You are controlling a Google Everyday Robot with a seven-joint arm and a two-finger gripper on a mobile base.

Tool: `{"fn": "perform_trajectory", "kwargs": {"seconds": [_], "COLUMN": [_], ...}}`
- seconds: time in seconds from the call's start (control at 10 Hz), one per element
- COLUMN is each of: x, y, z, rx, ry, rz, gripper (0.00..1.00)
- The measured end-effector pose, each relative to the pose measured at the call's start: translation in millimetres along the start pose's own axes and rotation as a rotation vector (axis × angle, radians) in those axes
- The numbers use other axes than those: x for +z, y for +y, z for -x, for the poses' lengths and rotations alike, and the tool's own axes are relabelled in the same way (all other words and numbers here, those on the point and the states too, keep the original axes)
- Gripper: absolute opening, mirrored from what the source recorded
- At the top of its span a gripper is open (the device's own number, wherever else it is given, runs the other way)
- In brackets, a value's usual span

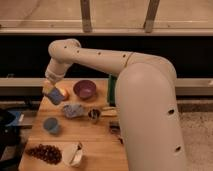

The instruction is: Place sponge in plastic cup

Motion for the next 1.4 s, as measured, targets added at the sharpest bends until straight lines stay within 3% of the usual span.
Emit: {"fn": "perform_trajectory", "kwargs": {"seconds": [0.7,1.4], "x": [36,63], "y": [47,89], "z": [3,-4], "rx": [-0.010,0.034], "ry": [0.019,-0.048], "rz": [0.051,0.107], "gripper": [0.00,0.00]}}
